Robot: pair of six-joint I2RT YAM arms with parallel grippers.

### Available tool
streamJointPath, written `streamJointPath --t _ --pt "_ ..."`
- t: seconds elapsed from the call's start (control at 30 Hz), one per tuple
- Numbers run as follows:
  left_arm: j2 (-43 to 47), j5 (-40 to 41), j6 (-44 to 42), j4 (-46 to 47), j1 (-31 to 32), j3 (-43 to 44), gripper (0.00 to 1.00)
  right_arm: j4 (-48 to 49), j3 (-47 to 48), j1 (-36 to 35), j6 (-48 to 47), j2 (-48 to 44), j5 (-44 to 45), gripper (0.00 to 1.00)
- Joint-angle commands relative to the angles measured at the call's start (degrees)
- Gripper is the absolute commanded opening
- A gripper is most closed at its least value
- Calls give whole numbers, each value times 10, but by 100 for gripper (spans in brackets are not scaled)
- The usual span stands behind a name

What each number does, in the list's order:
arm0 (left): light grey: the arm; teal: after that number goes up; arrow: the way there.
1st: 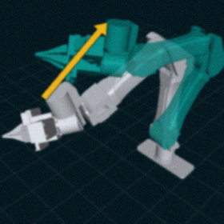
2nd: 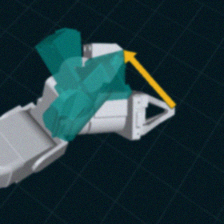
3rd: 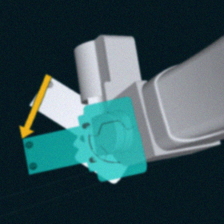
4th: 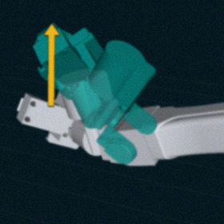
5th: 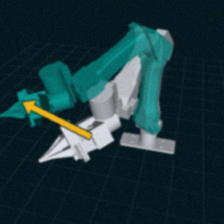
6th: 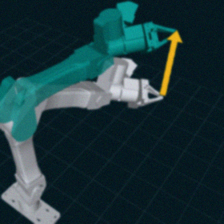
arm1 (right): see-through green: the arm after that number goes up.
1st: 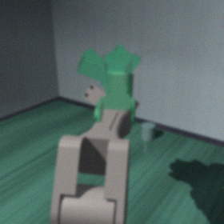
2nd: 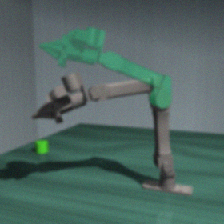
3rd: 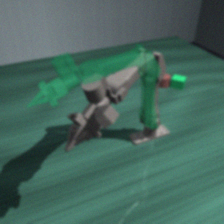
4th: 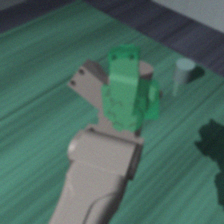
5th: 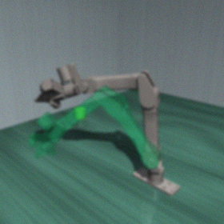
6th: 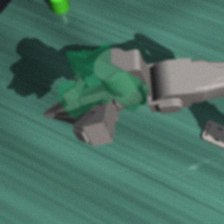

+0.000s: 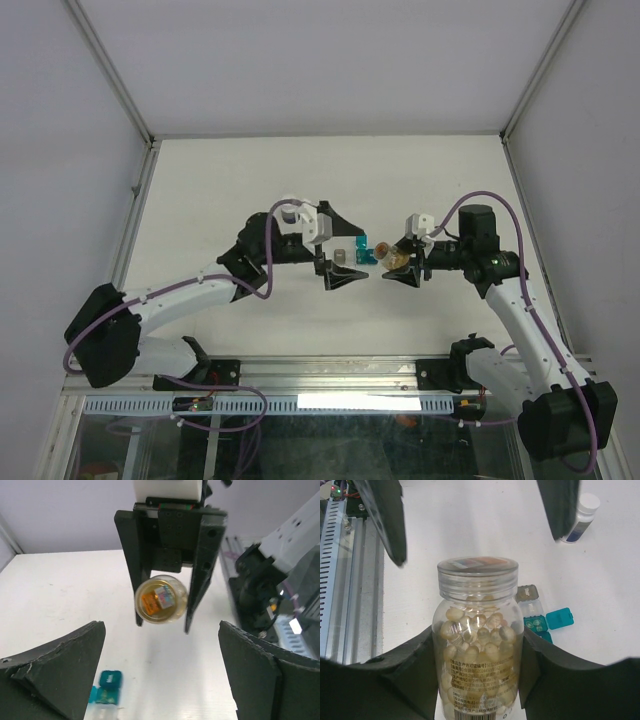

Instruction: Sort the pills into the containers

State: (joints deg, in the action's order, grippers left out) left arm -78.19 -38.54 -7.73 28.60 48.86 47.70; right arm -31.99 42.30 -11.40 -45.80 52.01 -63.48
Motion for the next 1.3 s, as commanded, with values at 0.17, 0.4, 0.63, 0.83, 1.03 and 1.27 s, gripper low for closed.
streamJointPath --t 0.17,0.4,0.63,0.83,1.03,1.27 --pt "127 246 459 179 20 -167 93 26 21 -1 -5 -6 -20 0" --pt "133 534 349 -102 163 -34 90 28 21 -1 -2 1 -18 0" --pt "74 528 317 -139 171 46 85 30 21 3 0 5 -16 0" --pt "29 507 302 -162 171 92 77 31 20 4 1 4 -18 0" --pt "4 484 301 -170 171 113 67 30 21 5 0 2 -18 0" --pt "-6 450 295 -175 171 121 42 30 21 4 1 1 -19 0"
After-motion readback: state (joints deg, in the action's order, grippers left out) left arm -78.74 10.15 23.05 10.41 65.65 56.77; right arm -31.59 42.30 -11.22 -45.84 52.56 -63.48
